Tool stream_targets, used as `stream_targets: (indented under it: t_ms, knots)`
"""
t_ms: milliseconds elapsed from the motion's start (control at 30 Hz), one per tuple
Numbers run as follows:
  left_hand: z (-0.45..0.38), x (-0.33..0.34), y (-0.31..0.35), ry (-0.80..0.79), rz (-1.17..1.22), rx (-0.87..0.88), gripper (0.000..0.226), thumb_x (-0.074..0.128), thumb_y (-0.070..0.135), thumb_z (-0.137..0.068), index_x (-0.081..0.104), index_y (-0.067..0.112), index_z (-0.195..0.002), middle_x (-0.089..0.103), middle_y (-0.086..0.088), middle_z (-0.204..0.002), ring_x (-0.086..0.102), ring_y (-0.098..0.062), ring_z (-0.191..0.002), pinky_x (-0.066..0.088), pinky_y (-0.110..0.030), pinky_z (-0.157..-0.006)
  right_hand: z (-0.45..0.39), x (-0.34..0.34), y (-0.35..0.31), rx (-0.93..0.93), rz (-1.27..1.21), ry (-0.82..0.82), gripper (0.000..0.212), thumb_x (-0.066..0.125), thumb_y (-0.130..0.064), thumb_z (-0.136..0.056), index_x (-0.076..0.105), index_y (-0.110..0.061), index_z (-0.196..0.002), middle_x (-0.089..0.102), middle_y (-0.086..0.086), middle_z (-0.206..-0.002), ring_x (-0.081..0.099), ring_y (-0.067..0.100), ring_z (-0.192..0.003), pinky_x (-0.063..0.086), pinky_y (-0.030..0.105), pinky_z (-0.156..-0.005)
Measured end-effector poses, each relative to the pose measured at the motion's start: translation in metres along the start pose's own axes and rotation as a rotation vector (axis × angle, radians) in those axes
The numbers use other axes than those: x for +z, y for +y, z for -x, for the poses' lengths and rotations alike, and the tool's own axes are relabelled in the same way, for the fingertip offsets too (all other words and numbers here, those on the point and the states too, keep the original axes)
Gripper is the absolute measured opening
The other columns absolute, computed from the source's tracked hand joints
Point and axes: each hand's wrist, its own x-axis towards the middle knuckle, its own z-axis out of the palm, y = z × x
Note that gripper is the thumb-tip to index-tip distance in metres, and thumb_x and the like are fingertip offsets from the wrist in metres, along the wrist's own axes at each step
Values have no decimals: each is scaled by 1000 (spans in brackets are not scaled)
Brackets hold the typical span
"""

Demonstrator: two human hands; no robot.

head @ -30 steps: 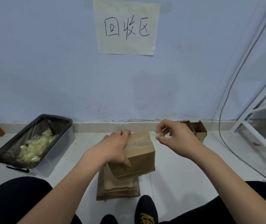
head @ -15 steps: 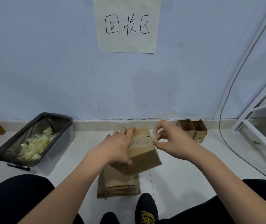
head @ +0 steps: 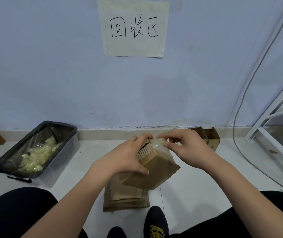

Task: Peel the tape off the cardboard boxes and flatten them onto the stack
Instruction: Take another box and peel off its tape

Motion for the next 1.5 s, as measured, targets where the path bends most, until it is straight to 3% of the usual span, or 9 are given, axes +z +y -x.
stream_targets:
  t_ms: [133, 367, 533, 833, 967, 1100, 1267, 1433, 1500]
  knots:
    - [1, -4, -3, 17, 21, -25, 100, 89, 46, -62, 20, 51, -134, 47, 9, -129, 54, -20, -109, 49, -37, -88, 0, -5, 0, 69, -47, 38, 19, 76, -16, -85, 72, -33, -94, 71, -7, -85, 67, 8, -81, 55, 32, -83]
    - [4, -7, 0, 41, 71, -4, 99, 90, 42, -63, 20, 50, -133, 45, 10, -130, 51, -18, -110, 47, -35, -87, 0, -13, 4, 103, -9, 85, 38, 90, -33, -67, 54, -28, -78, 68, -3, -86, 64, 15, -76, 53, 36, -72]
    - [4, -8, 2, 27, 82, 1, 99, 90, 43, -63, 21, 50, -134, 46, 10, -129, 51, -18, -110, 49, -37, -91, 0, -11, -1, 21, -54, 63, 43, 84, -21, -77, 58, -42, -104, 64, -5, -85, 56, 9, -74, 47, 20, -74]
    - [5, -15, -4, 54, 107, -29, 99, 89, 41, -61, 22, 49, -133, 47, 8, -126, 51, -18, -109, 50, -40, -92, 2, -13, 1, 102, -97, -48, 12, 77, -33, -85, 74, -28, -96, 47, -18, -123, 66, -4, -94, 50, 17, -87]
    - [5, -17, -4, 50, 111, -23, 99, 90, 41, -61, 23, 49, -133, 48, 8, -127, 51, -17, -109, 50, -39, -92, 1, -10, 4, 142, -57, 0, 13, 78, -26, -85, 70, -30, -94, 69, -10, -101, 66, -2, -90, 55, 30, -77]
    - [6, -19, -1, 39, 118, -5, 99, 90, 41, -63, 22, 49, -134, 48, 9, -126, 51, -16, -109, 50, -38, -92, 0, -10, 5, 145, 35, 79, 20, 86, -28, -74, 68, -31, -82, 65, -16, -85, 56, -9, -85, 42, 19, -68]
    - [7, -20, 0, 42, 120, 0, 99, 90, 40, -64, 21, 50, -134, 46, 11, -125, 49, -15, -109, 48, -35, -90, -1, -8, 6, 59, -21, 91, 20, 78, -19, -80, 66, -33, -87, 67, -9, -85, 60, 8, -82, 52, 27, -81]
    - [8, -21, -2, 46, 121, 2, 99, 90, 42, -63, 21, 52, -133, 46, 12, -126, 50, -15, -109, 48, -36, -91, -1, -10, 3, 4, 9, 46, 52, 72, -15, -86, 62, -49, -124, 58, -12, -90, 55, 6, -86, 41, 11, -81]
    - [8, -21, -1, 42, 115, 0, 100, 90, 43, -63, 20, 52, -134, 46, 11, -127, 50, -15, -110, 50, -37, -92, -2, -9, 3, 16, 52, 44, 37, 72, -18, -88, 70, -44, -113, 57, -14, -92, 54, 4, -84, 39, 7, -75]
